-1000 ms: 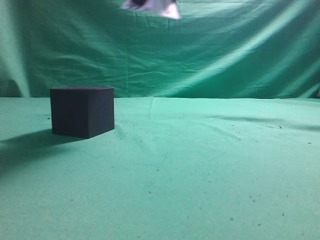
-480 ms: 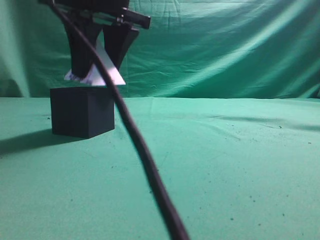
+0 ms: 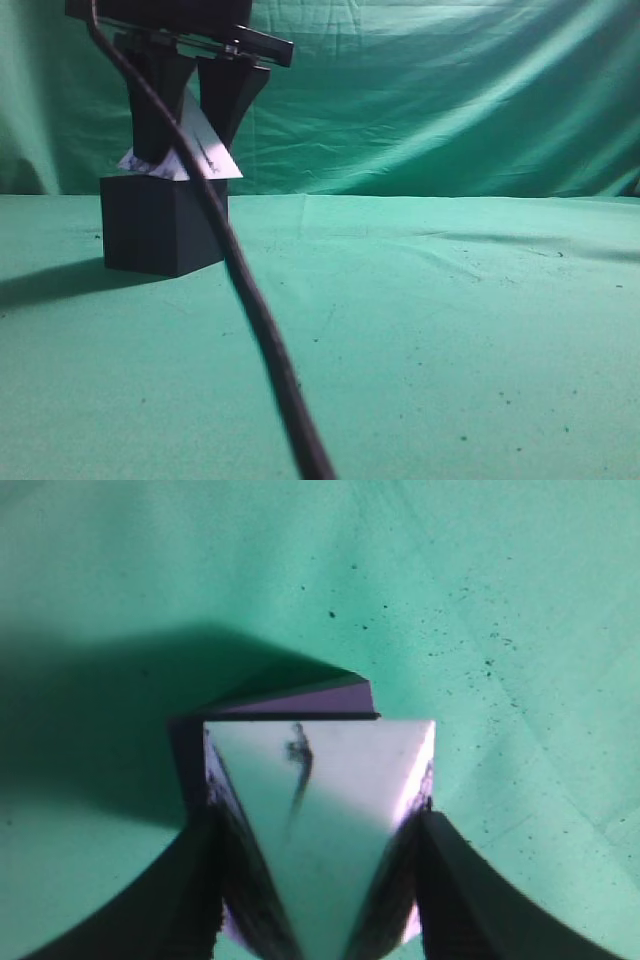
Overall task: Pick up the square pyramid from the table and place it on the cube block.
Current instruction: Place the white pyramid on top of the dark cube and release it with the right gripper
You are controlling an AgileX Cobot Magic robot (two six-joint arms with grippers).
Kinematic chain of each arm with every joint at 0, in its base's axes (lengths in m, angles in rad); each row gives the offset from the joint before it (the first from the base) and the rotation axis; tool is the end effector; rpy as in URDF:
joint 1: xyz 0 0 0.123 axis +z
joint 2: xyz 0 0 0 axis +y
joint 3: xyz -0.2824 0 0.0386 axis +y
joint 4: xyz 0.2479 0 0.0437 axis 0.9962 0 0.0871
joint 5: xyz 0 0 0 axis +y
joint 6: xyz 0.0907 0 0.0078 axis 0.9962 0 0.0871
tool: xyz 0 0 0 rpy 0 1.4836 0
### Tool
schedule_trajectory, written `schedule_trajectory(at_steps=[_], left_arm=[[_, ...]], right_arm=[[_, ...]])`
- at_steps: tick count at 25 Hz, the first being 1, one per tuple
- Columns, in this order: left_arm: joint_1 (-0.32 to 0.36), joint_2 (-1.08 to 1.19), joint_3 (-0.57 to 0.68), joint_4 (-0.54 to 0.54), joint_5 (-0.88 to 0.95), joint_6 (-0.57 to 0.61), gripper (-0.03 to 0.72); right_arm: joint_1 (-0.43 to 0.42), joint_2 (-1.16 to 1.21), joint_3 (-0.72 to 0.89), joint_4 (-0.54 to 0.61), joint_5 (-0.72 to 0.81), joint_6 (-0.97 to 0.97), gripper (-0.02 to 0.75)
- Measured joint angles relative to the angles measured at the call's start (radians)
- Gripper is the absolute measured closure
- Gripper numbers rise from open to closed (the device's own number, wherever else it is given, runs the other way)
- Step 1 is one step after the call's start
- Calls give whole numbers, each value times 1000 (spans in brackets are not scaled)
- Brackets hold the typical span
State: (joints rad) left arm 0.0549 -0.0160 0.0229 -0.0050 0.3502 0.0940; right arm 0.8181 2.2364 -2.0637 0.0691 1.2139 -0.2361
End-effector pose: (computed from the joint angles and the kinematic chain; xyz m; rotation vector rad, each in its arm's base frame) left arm 0.0528 0.0027 0.1747 0.0329 1.8416 0.0994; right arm 0.3244 0.3549 0.2342 -1.4365 2.5122 0.2077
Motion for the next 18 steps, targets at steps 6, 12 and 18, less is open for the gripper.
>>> schedule_trajectory(at_steps=[6, 12, 18], left_arm=[[0, 0, 0, 0, 0, 0, 688], [0, 0, 0, 0, 0, 0, 688], [0, 0, 0, 0, 0, 0, 688]], right_arm=[[0, 0, 0, 5, -20, -2, 371], [0, 0, 0, 9, -24, -2, 234], [0, -11, 0, 11, -20, -2, 161]])
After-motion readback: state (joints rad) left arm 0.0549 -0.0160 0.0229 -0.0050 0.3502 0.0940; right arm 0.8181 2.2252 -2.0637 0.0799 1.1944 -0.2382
